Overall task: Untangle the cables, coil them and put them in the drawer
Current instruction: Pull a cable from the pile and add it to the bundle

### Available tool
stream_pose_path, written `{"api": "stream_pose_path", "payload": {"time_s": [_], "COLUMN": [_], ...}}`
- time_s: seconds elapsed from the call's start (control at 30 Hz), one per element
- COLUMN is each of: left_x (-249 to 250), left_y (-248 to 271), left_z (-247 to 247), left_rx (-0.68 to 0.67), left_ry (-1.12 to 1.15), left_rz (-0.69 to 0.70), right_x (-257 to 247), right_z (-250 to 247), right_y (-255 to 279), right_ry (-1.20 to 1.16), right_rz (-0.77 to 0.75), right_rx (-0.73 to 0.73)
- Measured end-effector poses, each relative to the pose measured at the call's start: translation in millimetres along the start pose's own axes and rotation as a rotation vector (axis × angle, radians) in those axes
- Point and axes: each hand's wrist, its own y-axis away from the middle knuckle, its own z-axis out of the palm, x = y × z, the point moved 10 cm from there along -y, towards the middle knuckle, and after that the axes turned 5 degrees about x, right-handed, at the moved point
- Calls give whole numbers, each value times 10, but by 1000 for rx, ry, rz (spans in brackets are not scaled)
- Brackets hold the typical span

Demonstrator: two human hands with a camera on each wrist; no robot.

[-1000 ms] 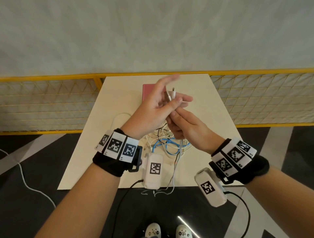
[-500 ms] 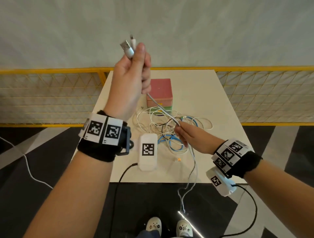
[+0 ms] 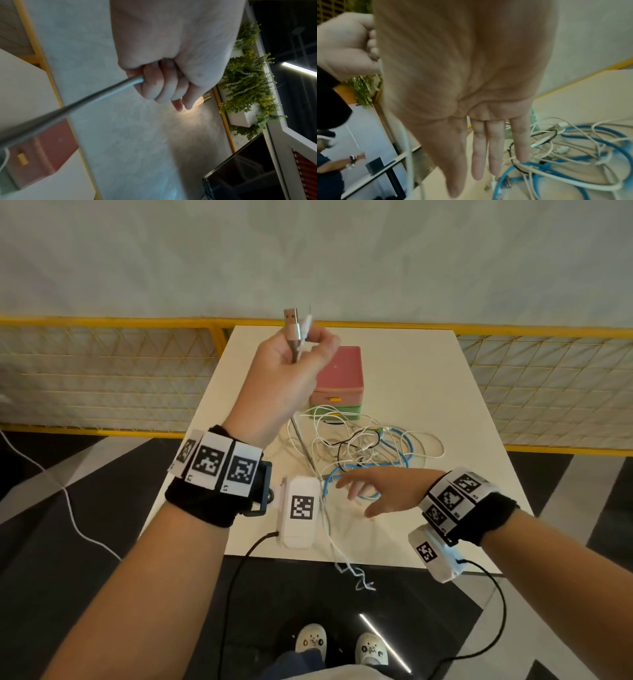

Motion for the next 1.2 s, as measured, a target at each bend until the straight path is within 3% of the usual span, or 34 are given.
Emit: {"api": "stream_pose_path", "payload": {"time_s": [0.2, 0.33, 0.5, 0.7, 0.87, 0.97, 1.1, 1.2], "left_x": [-543, -890, -1071, -1142, -1189, -1233, -1330, -1383], "left_y": [115, 166, 177, 175, 147, 123, 141, 102], "left_z": [146, 117, 58, 39, 8, 69, 313, 412], "left_rx": [-106, -67, -61, -99, -94, -170, -326, -350], "left_ry": [-60, -70, -63, -78, -108, -262, -449, -446], "left_rz": [-183, -281, -312, -301, -266, -193, -139, -145], "right_x": [465, 570, 542, 516, 334, 102, -292, -434], "right_z": [137, 435, 589, 602, 261, -193, -821, -1108], "right_y": [-381, -623, -719, -686, -534, -385, -104, 105], "right_ry": [49, 70, 112, 164, 12, -113, 22, 113], "right_rz": [174, 245, 316, 331, 204, 81, -184, -309], "right_rx": [154, 164, 197, 130, 278, 425, 680, 864]}}
